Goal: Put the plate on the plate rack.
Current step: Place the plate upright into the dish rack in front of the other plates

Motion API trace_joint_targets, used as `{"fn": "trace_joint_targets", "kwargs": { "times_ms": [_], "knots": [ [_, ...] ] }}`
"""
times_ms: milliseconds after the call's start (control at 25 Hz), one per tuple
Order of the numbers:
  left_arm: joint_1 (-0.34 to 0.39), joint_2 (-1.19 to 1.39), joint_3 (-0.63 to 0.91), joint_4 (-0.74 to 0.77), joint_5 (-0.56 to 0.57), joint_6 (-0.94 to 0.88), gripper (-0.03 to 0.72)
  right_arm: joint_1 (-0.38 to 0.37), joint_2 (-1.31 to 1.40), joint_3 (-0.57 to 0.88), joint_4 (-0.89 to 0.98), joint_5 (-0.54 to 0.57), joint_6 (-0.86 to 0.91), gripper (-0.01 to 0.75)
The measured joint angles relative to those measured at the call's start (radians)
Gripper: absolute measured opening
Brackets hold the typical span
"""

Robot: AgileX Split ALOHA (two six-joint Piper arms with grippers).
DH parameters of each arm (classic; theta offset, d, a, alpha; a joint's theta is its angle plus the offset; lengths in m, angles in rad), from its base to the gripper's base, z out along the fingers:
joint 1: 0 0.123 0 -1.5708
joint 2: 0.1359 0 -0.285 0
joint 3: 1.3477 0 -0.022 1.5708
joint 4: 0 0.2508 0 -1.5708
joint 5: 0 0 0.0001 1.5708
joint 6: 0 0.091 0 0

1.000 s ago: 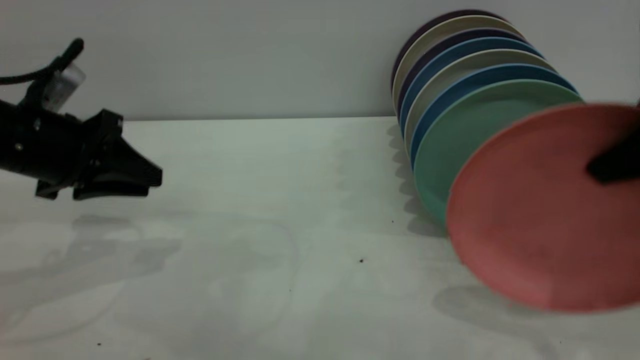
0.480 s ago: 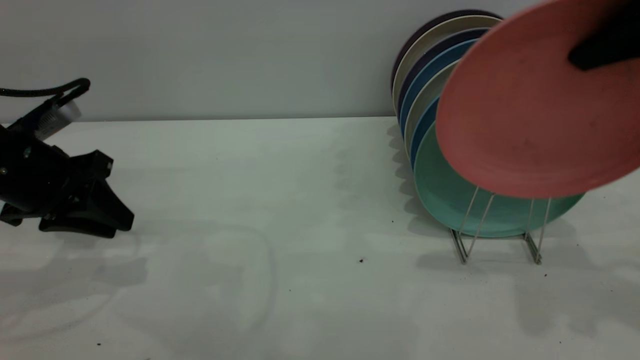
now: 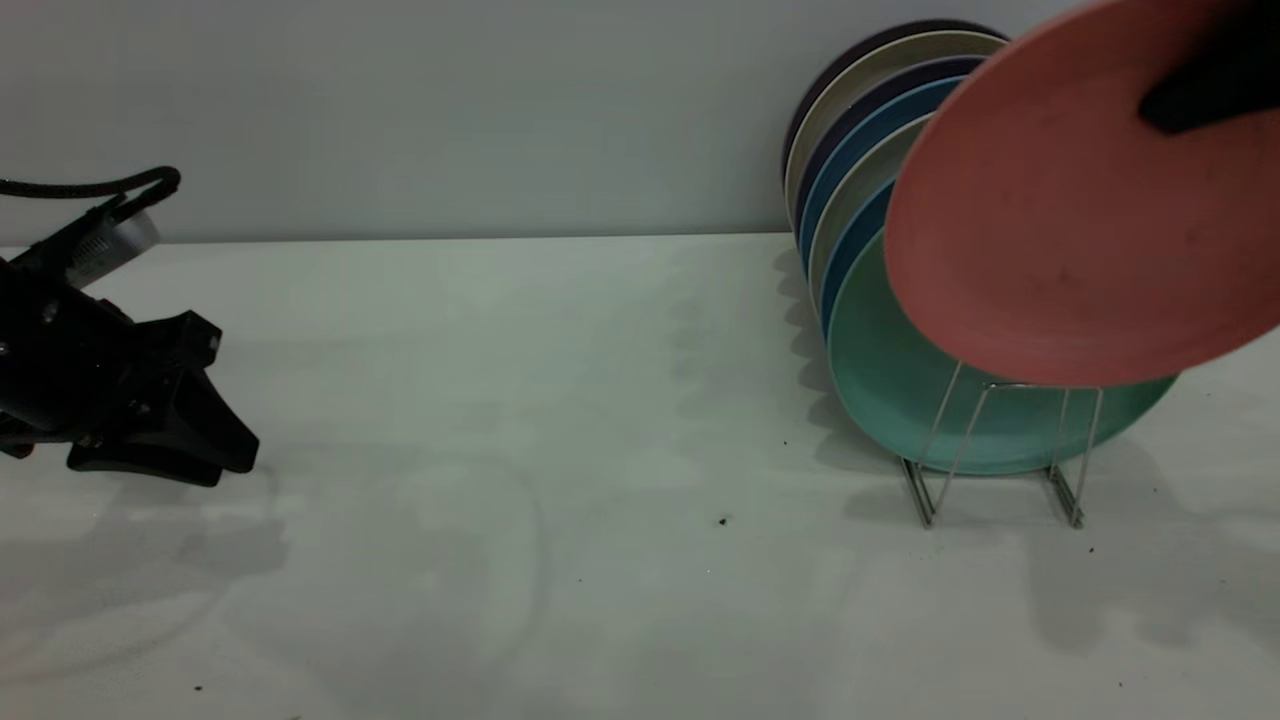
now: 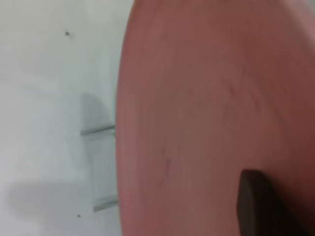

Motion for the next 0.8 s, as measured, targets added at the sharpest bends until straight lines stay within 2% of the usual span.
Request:
{"fn": "trace_joint_targets", "kwargs": {
  "times_ms": [520,800],
  "knots": [
    [0.0,0.0,0.0,0.0,-0.01,0.0,0.261,0.0,0.003,-0.002,0.002,0.027,0.005,0.128],
    [0.0,0.0,0.0,0.0,-0.014,-0.001,0.261,0.0,0.002,-0.075,-0.048,0.086,0.11,0.128]
  ]
}}
